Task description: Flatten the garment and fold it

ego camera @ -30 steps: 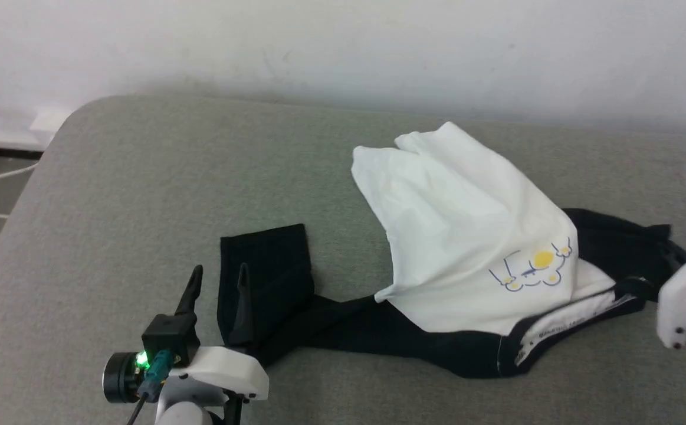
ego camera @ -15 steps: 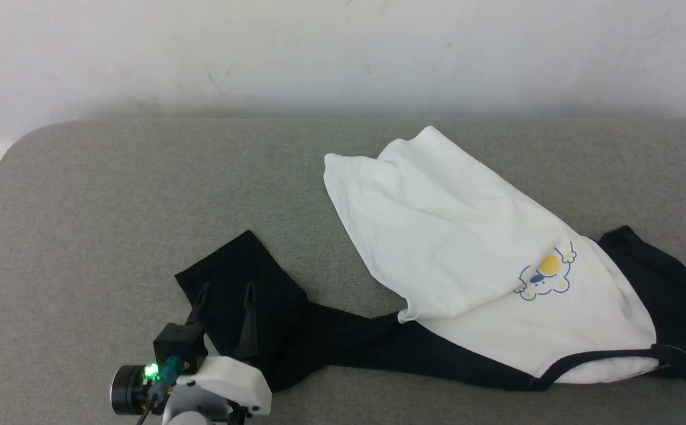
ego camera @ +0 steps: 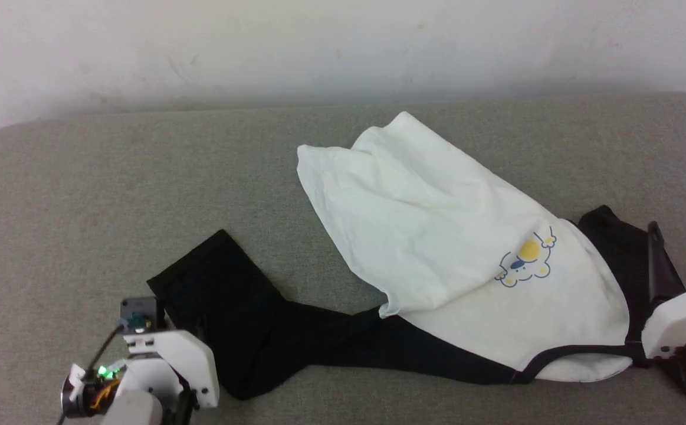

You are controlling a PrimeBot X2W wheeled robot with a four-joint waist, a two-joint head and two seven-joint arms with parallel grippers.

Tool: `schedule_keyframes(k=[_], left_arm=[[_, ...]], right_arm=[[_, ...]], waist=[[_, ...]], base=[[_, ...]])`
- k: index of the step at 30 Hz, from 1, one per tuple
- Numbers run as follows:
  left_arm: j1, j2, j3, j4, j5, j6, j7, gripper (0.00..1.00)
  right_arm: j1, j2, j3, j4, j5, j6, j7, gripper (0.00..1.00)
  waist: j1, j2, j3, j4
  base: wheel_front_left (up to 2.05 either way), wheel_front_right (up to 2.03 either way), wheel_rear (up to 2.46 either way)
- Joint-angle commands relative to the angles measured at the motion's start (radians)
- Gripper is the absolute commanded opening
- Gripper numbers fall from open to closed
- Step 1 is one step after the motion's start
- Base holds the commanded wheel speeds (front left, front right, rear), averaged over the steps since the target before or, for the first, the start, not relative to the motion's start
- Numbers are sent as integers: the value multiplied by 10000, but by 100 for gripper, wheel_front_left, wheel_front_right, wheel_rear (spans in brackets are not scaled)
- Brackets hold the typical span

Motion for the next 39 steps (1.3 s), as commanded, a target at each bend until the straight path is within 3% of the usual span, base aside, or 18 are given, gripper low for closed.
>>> schedule_keyframes(k=[1,3,4,5,8,15,18,24,28,29,34,39], left_arm=[[-225,63,-13,213,-206,-204,417,100],[-341,13,-57,393,-570,-626,842,100],[-416,53,-113,459,-640,-805,974,45],[-515,121,-151,487,-667,-948,1001,0],[-934,441,-49,453,-607,-1021,807,0],[-2224,1515,795,65,-223,-453,-586,0],[-3092,2375,1439,57,-79,-167,-1321,0],[-3848,3222,2028,563,-55,47,-1751,0],[-4081,3416,2062,1281,-73,90,-1556,0],[-4105,3366,2010,1458,-94,50,-1551,100],[-4146,2746,1544,1846,-67,-181,-2363,100],[-3764,2008,976,1207,-46,-645,-3796,100]], right_arm=[[1,131,121,-162,62,-21,-165,100],[22,231,252,-272,67,-21,-287,100],[42,260,321,-280,76,-21,-321,100],[61,272,383,-270,84,-21,-348,100],[100,288,461,-229,111,-21,-426,100],[97,301,602,-70,205,-21,-455,100],[46,304,732,49,247,-21,-377,100],[35,260,973,251,341,-21,-193,100],[27,227,1121,446,442,-21,-14,100],[25,208,1174,504,476,-21,28,100],[-10,-52,1574,678,696,-21,75,100],[97,-478,1907,690,965,-21,308,100]], waist=[[0,0,263,-202],[0,0,424,-300],[0,0,492,-342],[0,0,554,-380],[0,0,688,-446],[0,0,782,-553],[0,0,855,-651],[0,0,986,-764],[0,0,1100,-777],[0,0,1120,-758],[0,0,1045,-515],[0,0,568,-114]], base=[[0,0,0],[0,0,0],[0,0,0],[0,0,0],[0,0,0],[0,0,0],[0,0,0],[0,0,0],[0,0,0],[0,0,0],[0,0,0],[0,0,0]])
